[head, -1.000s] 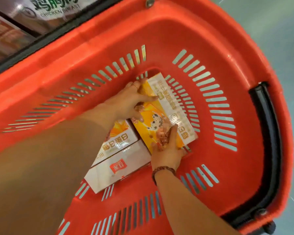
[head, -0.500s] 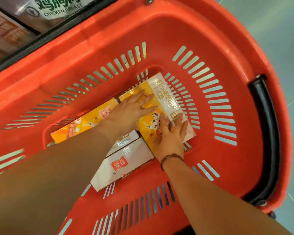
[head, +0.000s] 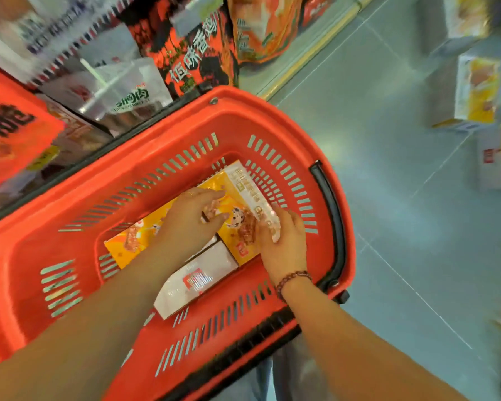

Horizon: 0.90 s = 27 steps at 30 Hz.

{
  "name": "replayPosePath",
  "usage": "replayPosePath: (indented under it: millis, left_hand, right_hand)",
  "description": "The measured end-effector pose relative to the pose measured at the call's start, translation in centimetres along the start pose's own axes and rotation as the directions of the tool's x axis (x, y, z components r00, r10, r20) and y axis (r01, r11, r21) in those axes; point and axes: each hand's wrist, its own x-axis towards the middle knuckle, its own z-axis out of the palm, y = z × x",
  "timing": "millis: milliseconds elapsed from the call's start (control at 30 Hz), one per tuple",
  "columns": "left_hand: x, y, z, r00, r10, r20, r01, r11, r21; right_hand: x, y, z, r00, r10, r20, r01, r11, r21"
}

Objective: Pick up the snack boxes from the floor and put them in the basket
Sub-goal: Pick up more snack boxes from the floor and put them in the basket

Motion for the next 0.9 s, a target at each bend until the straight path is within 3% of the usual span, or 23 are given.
replayPosePath:
  millis: [133,300,533,700,900]
  left_hand:
    - [-3.9,6.7,-4.6,1.0,0.014,-0.009,-0.014,1.0,-0.003]
    - [-6.8,16.8,-8.5,0.988,0.148,-0.046,-0.15,0.987,-0.048]
    - [-6.7,29.6,-13.1,0.929,0.355,-0.103,-0.356,0.934,0.009]
    - [-6.1,37.2,-12.4,0.876,0.475,-0.081,-0.479,0.877,-0.036]
    - [-5.4,46.8,-6.7,0.798,0.601,-0.038,-0.6,0.799,0.038]
  right_hand:
    - [-4.0,-3.9,-8.5,0.996,-0.026,-0.081,0.031,0.997,0.068]
    - [-9.6,-7.8,-19.0,0.979,-0.129,-0.16,0.149,0.982,0.114]
    - [-16.6,-7.3,-29.8,0.881,-0.145,-0.45,0.252,0.949,0.188]
    - [-17.8,-4.9,-35.8,0.801,-0.033,-0.598,0.268,0.912,0.309]
    - [-16.9,-1.2,-43.8,0.726,0.022,-0.687,0.305,0.885,0.351]
